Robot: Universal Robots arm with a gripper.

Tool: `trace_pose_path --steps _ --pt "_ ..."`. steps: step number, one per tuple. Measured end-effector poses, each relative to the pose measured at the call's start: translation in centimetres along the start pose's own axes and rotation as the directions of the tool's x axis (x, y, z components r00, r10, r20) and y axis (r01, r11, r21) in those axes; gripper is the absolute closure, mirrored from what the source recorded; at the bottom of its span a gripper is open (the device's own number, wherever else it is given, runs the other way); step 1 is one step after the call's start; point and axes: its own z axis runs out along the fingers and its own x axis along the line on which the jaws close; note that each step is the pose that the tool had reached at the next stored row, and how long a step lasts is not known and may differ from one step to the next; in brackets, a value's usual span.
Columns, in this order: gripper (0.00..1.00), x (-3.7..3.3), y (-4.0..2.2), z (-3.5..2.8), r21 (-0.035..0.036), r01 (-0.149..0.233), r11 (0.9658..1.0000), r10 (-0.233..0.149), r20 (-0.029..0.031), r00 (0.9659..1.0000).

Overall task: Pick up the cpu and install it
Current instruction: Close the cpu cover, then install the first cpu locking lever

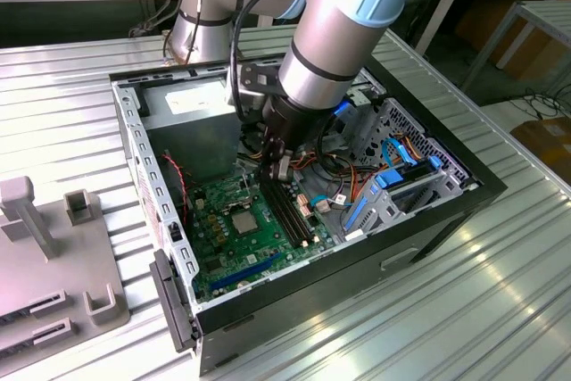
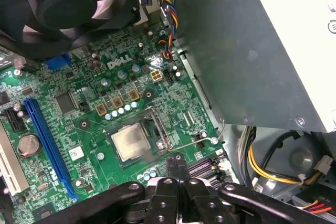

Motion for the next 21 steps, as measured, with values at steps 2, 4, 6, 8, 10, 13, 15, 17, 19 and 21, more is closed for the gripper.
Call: trace_pose_path --steps 2,4,6,8,10,13,15,17,19,21 --pt "0.89 0.01 -0.01 0.0 0.0001 0.002 1.0 -0.002 -0.0002 1.0" --pt "0.89 0.02 -0.01 -0.01 0.0001 0.003 1.0 -0.003 -0.0004 1.0" --pt "0.89 0.02 -0.01 0.0 0.0002 0.004 1.0 -0.004 -0.0004 1.0" --pt "0.89 0.02 -0.01 -0.01 0.0002 0.005 1.0 -0.005 -0.0005 1.0" --pt "0.89 0.01 -0.01 0.0 0.0002 0.005 1.0 -0.005 -0.0005 1.0" --pt "0.89 -0.02 -0.05 0.0 -0.0012 0.005 1.0 -0.005 -0.0016 1.0" --pt "0.89 -0.02 -0.05 0.0 -0.0013 0.005 1.0 -0.005 -0.0017 1.0" --pt "0.89 -0.02 -0.04 0.01 -0.0012 0.005 1.0 -0.005 -0.0016 1.0" --pt "0.89 -0.02 -0.04 0.01 -0.0012 0.005 1.0 -0.005 -0.0016 1.0" --pt "0.89 -0.04 -0.07 0.01 -0.0012 0.005 1.0 -0.005 -0.0015 1.0"
